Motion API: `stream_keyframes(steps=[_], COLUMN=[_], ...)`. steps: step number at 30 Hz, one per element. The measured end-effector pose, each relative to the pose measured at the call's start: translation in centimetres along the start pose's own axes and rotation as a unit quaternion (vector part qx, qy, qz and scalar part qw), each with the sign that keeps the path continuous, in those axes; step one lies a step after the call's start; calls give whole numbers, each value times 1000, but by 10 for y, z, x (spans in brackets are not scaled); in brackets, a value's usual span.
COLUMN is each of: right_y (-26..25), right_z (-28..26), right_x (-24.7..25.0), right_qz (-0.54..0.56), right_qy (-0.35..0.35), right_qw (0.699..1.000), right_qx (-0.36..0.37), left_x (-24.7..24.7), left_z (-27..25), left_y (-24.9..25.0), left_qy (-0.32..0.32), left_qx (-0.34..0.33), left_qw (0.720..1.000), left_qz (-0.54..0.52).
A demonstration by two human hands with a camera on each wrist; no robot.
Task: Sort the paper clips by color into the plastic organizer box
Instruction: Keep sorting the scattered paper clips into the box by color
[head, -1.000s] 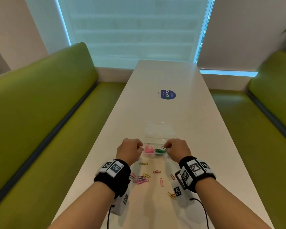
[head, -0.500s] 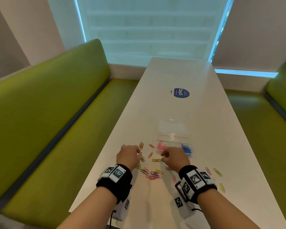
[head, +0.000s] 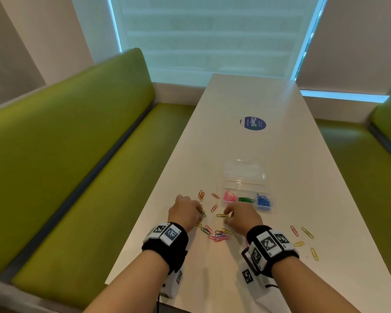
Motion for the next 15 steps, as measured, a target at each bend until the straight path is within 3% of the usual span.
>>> stream_keyframes(steps=[8,15], right_y=[-10,-28], right_z=[-7,-12], right_x=[-5,-10], right_qz=[-16,-37], right_qy=[-21,-77], right_qw=[999,995], right_qx=[19,48], left_x=[0,1], left_z=[1,1], left_y=[3,6], left_qy=[-2,-51], left_qx=[-53,-72], left_qw=[997,990], left_qz=[51,109])
Point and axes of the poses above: each hand's wrist, its own z-axis towards the middle knuckle, its own x-axis out of the back of the hand, y = z × x, the point moved 1 cm from there along z, towards the middle knuckle, and after that the axes turned 6 degrees about x, right-handed, at the moved point
